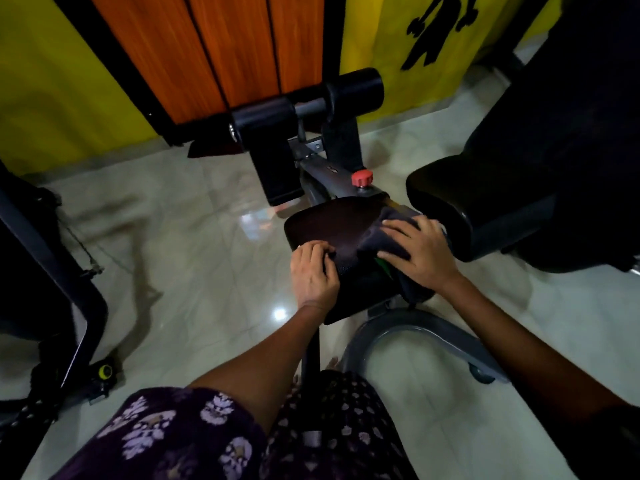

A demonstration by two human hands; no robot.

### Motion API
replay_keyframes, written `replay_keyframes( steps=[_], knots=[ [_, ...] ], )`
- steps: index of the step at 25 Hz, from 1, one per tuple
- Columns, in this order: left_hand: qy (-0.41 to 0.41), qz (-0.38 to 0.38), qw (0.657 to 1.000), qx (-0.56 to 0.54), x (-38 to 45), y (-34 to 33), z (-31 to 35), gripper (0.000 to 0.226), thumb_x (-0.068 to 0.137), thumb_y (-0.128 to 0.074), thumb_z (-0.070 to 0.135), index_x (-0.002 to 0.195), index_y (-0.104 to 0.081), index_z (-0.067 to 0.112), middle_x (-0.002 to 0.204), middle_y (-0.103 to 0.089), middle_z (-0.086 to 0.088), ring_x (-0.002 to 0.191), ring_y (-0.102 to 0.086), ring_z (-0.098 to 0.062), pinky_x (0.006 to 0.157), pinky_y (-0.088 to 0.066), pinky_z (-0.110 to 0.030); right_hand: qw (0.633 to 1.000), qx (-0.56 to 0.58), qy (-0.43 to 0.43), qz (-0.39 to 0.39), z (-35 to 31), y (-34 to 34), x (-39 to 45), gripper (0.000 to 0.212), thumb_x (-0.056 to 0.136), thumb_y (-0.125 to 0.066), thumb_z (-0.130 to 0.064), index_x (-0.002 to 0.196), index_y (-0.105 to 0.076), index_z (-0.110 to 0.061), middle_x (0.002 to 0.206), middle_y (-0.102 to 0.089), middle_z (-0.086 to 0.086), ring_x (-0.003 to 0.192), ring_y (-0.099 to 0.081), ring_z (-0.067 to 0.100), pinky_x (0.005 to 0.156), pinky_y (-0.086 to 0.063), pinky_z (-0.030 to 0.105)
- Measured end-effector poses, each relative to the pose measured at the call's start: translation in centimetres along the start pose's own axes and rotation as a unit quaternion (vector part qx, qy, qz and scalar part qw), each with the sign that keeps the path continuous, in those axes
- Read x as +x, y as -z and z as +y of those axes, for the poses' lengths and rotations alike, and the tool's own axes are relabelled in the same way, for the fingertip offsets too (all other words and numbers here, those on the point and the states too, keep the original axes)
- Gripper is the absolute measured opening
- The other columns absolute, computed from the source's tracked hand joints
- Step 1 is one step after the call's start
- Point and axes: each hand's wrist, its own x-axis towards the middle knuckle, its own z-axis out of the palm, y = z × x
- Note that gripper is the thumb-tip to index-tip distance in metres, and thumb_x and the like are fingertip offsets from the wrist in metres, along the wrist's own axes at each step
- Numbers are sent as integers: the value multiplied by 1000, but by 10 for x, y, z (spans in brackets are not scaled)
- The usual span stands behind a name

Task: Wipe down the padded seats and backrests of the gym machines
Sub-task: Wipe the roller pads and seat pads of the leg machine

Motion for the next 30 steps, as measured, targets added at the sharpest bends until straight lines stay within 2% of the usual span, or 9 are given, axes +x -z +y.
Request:
replay_keyframes(
  steps=[3, 4, 5, 9, 14, 20, 23, 26, 30],
  knots=[
    [-25, 2, 1000, 5, 1, 0, 1, 20, 82, -40, 15, 84, -59, 8, 86, -57, -8, 82, -47, -21, 78, -41, -38, 963, 23, -264, 55, -18, -1, 20, 51, 85, -45, -54, 104, -70, -13, 109, -67, 3, 92, -54, 38, 76, -40, 44],
    [-25, 2, 1000, 4, 4, 1, 1, 20, 82, -40, 15, 84, -59, 8, 85, -57, -9, 81, -45, -20, 78, -39, -37, 952, 21, -300, 60, -32, -3, 26, 49, 84, -46, -53, 102, -70, -14, 108, -67, 3, 94, -54, 39, 78, -40, 45],
    [-26, 4, 1000, 4, 7, 1, 0, 20, 82, -40, 15, 84, -59, 8, 85, -57, -9, 80, -44, -21, 78, -39, -37, 952, 10, -302, 54, -45, -5, 26, 47, 84, -46, -52, 102, -70, -15, 109, -67, 2, 98, -53, 39, 80, -38, 46],
    [-24, 1, 1000, 3, 0, 3, -7, 20, 82, -41, 16, 86, -58, 8, 85, -58, -8, 79, -46, -23, 77, -42, -40, 986, -30, -164, -8, -43, 1, 1, 53, 89, -40, -55, 118, -63, -17, 122, -62, 0, 106, -52, 38, 84, -39, 46],
    [-28, 9, 1000, 7, 1, 1, -4, 20, 82, -40, 16, 85, -58, 8, 84, -58, -7, 78, -46, -22, 77, -43, -40, 945, 15, -313, -97, -18, 10, 38, 48, 94, -44, -52, 127, -56, -19, 134, -51, 3, 119, -39, 39, 96, -31, 48],
    [-37, -4, 999, 40, 2, 3, -2, 24, 83, -39, 17, 86, -60, 6, 85, -58, -10, 77, -52, -28, 72, -41, -39, 930, 37, -328, -160, -12, -1, 74, 46, 91, -47, -51, 125, -57, -22, 132, -50, 9, 123, -36, 39, 99, -30, 50],
    [-2, -4, 999, 51, 1, 6, 0, 31, 85, -36, 22, 91, -60, 4, 87, -59, -13, 81, -55, -31, 74, -42, -39, 950, 44, -292, -99, -19, -6, 59, 45, 89, -51, -50, 117, -63, -17, 124, -57, 10, 118, -43, 39, 94, -34, 49],
    [58, 5, 996, 73, 2, 8, 2, 42, 85, -34, 30, 99, -61, 1, 95, -62, -18, 88, -59, -34, 79, -41, -37, 973, 78, -215, 6, -27, -3, 14, 42, 86, -47, -47, 102, -70, -15, 108, -67, 6, 95, -57, 38, 77, -45, 45],
    [149, 14, 977, 151, 8, 0, 22, 40, 91, -53, 34, 114, -54, 1, 107, -64, -21, 99, -60, -39, 90, -40, -45, 977, 176, -114, 32, 3, 9, -16, 39, 87, -51, -37, 108, -67, -8, 107, -64, 12, 91, -58, 39, 74, -52, 49]
  ],
)
